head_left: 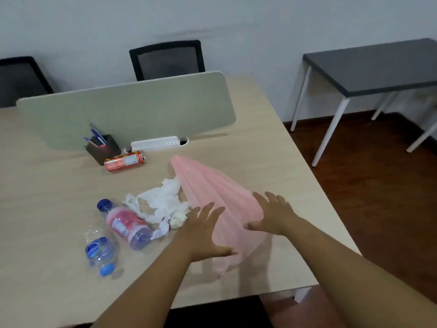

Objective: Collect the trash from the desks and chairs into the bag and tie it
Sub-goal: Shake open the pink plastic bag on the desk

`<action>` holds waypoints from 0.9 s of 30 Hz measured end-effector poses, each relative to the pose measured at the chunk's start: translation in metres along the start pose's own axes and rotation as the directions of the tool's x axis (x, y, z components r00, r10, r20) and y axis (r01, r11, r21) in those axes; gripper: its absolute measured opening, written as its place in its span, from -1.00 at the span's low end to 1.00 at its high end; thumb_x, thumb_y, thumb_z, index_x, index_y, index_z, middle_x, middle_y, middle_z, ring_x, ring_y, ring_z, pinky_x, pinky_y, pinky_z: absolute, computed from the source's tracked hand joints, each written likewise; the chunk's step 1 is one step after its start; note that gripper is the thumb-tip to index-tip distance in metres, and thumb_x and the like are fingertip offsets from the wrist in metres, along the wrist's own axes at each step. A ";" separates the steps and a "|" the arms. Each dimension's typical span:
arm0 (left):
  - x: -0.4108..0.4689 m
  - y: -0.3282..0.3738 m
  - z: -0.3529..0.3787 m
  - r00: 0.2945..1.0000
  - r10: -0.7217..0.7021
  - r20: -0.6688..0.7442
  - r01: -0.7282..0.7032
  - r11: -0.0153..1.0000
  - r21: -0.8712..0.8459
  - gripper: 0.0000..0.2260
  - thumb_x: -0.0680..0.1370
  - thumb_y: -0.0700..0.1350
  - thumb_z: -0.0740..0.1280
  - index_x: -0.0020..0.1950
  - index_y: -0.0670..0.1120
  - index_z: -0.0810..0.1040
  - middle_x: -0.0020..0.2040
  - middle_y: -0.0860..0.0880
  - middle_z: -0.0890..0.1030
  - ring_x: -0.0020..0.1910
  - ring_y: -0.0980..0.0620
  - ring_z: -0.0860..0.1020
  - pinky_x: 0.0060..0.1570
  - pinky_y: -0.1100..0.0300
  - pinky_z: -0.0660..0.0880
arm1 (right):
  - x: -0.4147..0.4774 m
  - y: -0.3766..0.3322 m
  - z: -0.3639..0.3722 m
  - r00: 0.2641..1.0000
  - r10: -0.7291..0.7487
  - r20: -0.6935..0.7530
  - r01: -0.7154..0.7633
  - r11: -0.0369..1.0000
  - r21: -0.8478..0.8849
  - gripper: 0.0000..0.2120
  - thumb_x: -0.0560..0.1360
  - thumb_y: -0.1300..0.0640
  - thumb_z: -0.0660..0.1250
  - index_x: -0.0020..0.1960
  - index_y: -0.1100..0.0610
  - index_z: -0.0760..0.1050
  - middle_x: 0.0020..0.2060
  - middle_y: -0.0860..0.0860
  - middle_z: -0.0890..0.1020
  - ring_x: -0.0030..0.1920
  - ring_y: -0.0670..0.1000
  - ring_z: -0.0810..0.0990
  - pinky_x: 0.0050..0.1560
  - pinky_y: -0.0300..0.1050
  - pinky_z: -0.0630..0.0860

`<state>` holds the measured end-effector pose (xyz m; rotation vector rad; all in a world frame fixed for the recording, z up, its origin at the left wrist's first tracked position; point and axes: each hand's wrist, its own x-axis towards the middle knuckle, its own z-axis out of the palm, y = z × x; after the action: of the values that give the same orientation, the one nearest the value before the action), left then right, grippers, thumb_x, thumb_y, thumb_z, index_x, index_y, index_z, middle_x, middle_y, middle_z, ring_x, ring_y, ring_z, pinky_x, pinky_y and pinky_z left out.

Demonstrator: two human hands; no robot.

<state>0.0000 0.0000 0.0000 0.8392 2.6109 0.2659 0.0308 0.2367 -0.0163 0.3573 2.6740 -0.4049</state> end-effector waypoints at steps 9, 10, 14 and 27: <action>0.007 0.007 0.057 0.997 -0.027 0.073 0.020 0.995 0.099 -0.20 0.41 0.06 0.42 0.55 0.02 0.10 0.42 -0.04 0.23 0.34 -0.09 0.28 0.15 0.06 0.47 | -0.008 0.017 0.057 0.983 0.072 -0.168 -0.053 0.992 0.116 -0.72 0.59 0.14 0.12 0.27 0.17 0.30 0.15 0.14 0.47 0.13 0.15 0.44 -0.01 0.00 0.39; 0.008 0.009 0.062 0.998 -0.031 0.053 0.026 0.995 0.096 -0.31 0.45 -0.02 0.38 0.52 -0.02 0.18 0.34 -0.05 0.31 0.29 -0.09 0.32 0.09 0.07 0.48 | -0.010 0.019 0.059 0.979 0.060 -0.194 -0.029 0.987 0.161 -0.80 0.60 0.15 0.10 0.18 0.19 0.35 0.10 0.14 0.50 0.07 0.15 0.47 -0.05 -0.02 0.40; 0.013 0.015 0.064 1.000 -0.027 0.003 0.026 0.996 0.084 -0.71 0.54 -0.20 0.23 0.26 -0.12 0.42 0.16 -0.10 0.46 0.17 -0.11 0.45 0.04 0.02 0.45 | -0.015 0.015 0.042 0.946 0.053 -0.319 0.071 0.928 0.365 -0.90 0.61 0.13 0.14 0.00 0.16 0.36 -0.09 0.09 0.52 -0.13 0.07 0.53 -0.14 -0.02 0.50; 0.027 -0.041 -0.078 0.864 -0.087 -0.495 0.200 0.963 0.181 -0.04 0.41 0.19 0.45 0.59 -0.01 -0.06 0.59 -0.08 0.12 0.51 -0.25 0.14 0.47 -0.10 0.15 | -0.035 -0.078 -0.096 0.733 -0.229 -0.641 0.516 0.800 0.305 -0.87 0.56 0.26 0.14 -0.17 0.22 0.33 -0.30 0.04 0.42 -0.32 -0.08 0.35 -0.33 -0.26 0.26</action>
<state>-0.0738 -0.0219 0.0509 0.7105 3.2104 0.1489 0.0034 0.1903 0.1001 0.0334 3.2283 -1.2804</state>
